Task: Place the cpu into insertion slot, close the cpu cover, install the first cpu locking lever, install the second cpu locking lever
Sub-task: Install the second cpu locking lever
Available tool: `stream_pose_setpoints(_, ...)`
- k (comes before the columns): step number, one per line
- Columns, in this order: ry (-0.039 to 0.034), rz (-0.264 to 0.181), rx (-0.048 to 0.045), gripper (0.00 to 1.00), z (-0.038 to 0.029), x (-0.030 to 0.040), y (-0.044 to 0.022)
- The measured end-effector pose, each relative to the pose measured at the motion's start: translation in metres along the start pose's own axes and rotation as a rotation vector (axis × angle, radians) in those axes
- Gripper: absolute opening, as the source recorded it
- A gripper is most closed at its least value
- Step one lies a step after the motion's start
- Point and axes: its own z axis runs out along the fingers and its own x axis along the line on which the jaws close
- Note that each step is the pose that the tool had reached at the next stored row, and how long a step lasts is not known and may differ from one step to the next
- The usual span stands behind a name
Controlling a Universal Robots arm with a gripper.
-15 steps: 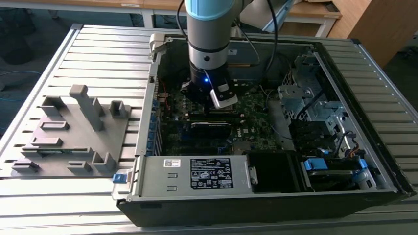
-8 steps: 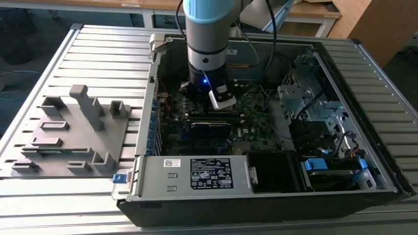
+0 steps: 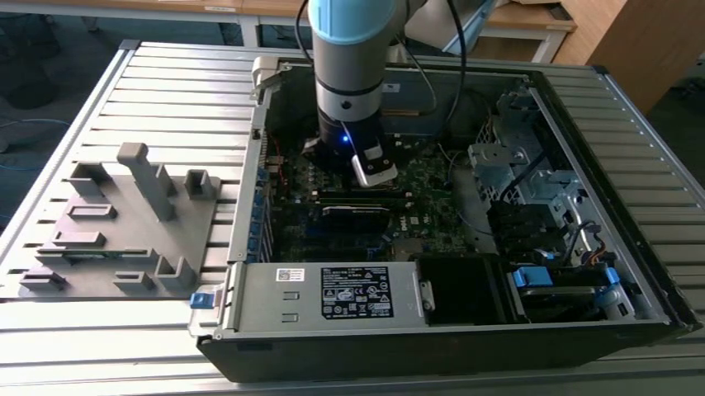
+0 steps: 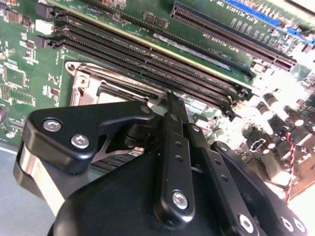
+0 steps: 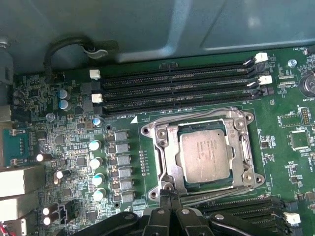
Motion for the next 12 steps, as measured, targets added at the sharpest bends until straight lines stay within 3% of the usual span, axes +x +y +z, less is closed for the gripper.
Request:
stream_pose_setpoints(8,0.0003,0.0,-0.0013,0.1,-0.0007,-0.0009,-0.0061)
stream_pose_setpoints(12,0.0014,0.001,-0.0093,0.1,-0.0006,-0.0004,-0.0067)
